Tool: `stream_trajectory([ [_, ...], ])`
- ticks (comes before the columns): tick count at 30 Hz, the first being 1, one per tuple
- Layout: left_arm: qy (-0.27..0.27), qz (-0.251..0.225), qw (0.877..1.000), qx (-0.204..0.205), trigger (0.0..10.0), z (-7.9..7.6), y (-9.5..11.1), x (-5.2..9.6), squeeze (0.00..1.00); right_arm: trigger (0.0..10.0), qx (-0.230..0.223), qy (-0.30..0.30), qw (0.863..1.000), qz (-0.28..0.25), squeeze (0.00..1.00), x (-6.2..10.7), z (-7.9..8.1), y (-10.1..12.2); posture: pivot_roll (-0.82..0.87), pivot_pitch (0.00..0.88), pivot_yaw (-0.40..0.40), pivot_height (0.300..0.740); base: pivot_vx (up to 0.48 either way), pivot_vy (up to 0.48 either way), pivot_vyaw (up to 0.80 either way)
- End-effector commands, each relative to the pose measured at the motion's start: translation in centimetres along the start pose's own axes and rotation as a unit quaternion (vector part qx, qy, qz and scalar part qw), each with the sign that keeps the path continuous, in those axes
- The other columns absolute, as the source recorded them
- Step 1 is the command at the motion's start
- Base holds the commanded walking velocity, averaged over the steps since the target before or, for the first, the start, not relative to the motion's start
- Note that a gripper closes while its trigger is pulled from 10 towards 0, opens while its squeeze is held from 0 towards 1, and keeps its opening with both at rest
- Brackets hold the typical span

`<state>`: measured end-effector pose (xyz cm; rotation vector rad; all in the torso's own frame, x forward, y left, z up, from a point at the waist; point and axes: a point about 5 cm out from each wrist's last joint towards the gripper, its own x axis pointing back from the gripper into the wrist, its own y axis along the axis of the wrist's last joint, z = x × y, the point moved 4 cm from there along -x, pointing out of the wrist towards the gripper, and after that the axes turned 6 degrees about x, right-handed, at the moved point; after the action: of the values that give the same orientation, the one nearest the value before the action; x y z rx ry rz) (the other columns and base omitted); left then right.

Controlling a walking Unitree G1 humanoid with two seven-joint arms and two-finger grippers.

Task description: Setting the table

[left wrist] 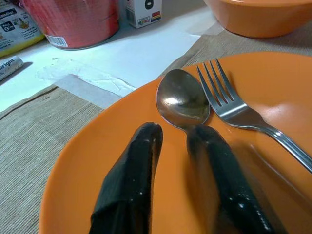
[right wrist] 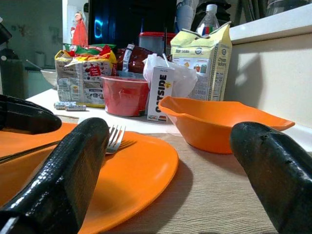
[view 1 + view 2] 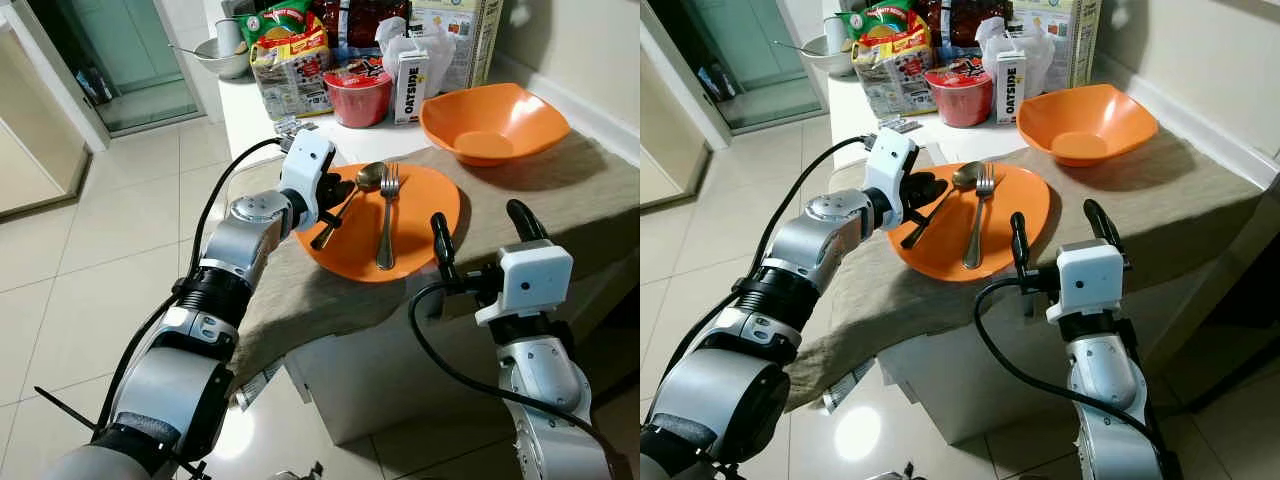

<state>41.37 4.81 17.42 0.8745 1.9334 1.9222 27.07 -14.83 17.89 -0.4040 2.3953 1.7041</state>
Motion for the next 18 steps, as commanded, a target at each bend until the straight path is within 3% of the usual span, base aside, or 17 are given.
stream_trajectory([
  [1,0.010,0.001,1.000,-0.009,10.0,0.63,0.43,0.18,1.00,10.0,-0.004,0.000,1.000,-0.006,0.00,-0.13,0.25,0.20,-0.24,0.025,0.165,0.740,0.000,0.000,0.00],
  [18,0.000,0.009,1.000,-0.004,10.0,0.44,0.04,-0.15,1.00,10.0,-0.002,-0.001,1.000,-0.005,0.00,-0.03,0.00,0.24,-0.25,0.034,0.163,0.740,0.000,0.000,0.00],
])
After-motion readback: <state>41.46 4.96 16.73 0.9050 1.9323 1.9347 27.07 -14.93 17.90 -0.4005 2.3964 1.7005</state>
